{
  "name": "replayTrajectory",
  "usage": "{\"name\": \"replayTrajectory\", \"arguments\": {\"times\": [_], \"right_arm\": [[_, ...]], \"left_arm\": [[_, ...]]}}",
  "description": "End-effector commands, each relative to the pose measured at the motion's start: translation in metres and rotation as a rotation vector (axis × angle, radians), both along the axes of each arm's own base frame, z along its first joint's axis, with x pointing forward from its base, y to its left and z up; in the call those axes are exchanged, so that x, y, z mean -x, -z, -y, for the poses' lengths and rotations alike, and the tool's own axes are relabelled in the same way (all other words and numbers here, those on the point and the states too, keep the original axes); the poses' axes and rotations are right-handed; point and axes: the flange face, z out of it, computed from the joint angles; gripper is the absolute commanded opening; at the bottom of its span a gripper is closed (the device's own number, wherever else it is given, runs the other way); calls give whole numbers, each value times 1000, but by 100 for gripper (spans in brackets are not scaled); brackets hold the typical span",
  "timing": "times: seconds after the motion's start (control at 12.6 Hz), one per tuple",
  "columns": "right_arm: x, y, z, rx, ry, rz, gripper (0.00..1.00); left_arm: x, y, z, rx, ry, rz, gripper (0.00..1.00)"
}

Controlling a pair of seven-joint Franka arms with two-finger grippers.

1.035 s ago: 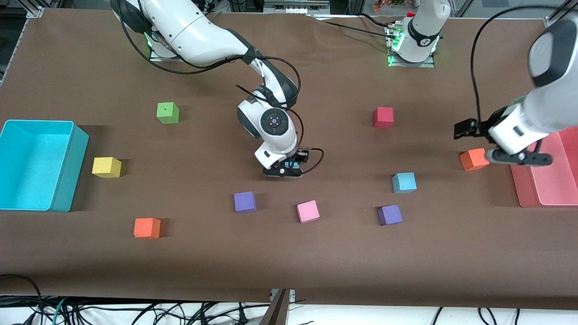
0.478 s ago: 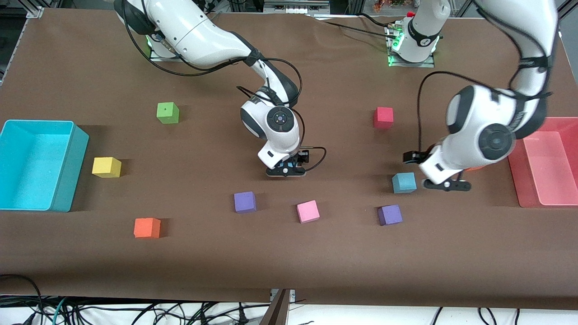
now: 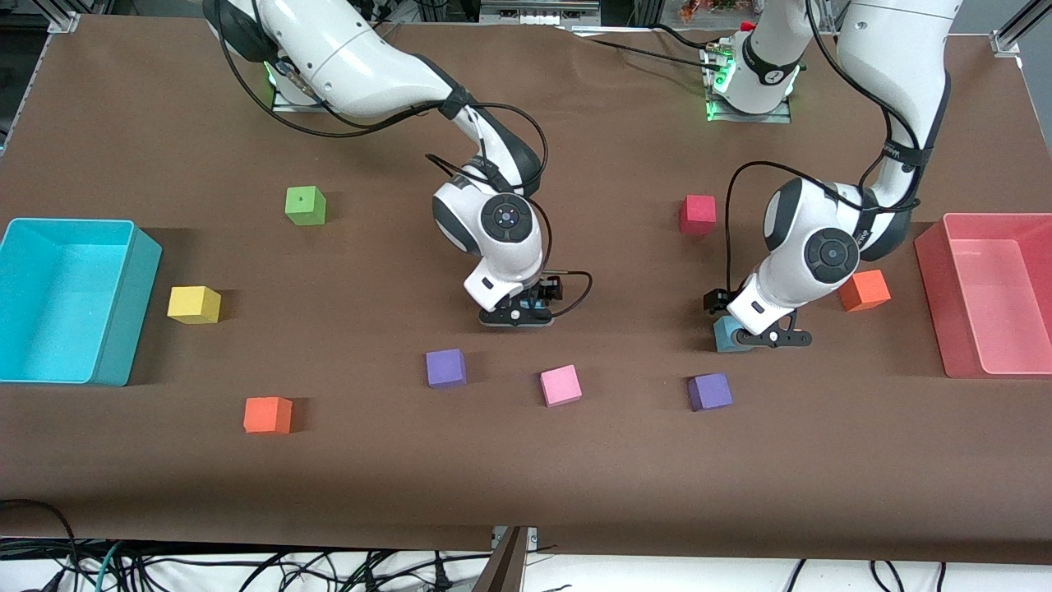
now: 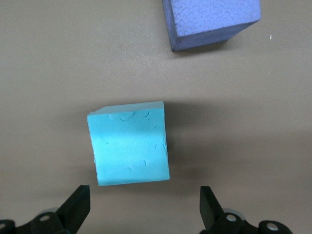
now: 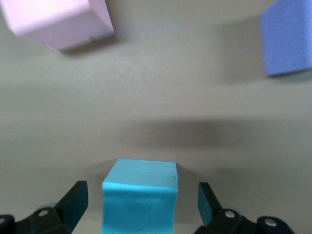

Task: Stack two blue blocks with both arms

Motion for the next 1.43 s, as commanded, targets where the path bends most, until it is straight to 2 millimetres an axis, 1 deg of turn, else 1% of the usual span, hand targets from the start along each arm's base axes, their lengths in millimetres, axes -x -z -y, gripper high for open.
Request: {"name": "replayTrajectory", "arguments": {"times": [0.0, 0.08, 0.16, 0.24, 0.32, 0.4, 0.48, 0.64, 0.72, 0.8, 0.88, 0.96, 1.03, 1.19, 1.35], "right_arm": [[-5, -73, 23, 10, -57, -11, 100], [-4, -89, 30, 23, -91, -21, 100], [3, -105, 34, 1, -131, -32, 100], [14, -114, 37, -73, -158, -86, 100], [23, -117, 47, -115, -217, -123, 100], [31, -119, 58, -146, -285, -121, 100], [35, -118, 74, -191, -310, -98, 100], [50, -98, 100, -285, -378, -1, 100], [56, -81, 109, -316, -401, 46, 100], [60, -66, 115, -330, -414, 110, 99], [62, -52, 121, -326, -437, 162, 99], [63, -36, 125, -317, -482, 186, 99], [63, -26, 125, -319, -514, 191, 99], [64, -13, 127, -341, -557, 187, 99], [63, 0, 134, -397, -608, 196, 99]], "left_arm": [[-2, 10, -1, -2, -13, 33, 99], [-3, 18, -1, 0, -24, 44, 99], [-3, 22, -1, 0, -26, 47, 99], [-4, 25, -2, 0, -28, 44, 99], [-5, 27, -1, -1, -27, 47, 99], [-6, 28, -1, 3, -28, 63, 97], [-7, 31, -2, 1, -28, 65, 85], [-7, 30, -2, 2, -26, 67, 39], [-8, 29, -2, 1, -19, 70, 21], [-9, 26, -2, 1, -17, 75, 9], [-9, 22, -2, 2, -9, 81, 3], [-11, 14, -2, 3, -10, 93, 0], [-10, 12, -2, 1, -7, 89, 0], [-11, 8, -3, 2, -8, 95, 0], [-12, -19, -3, 2, 0, 111, 0]]}}
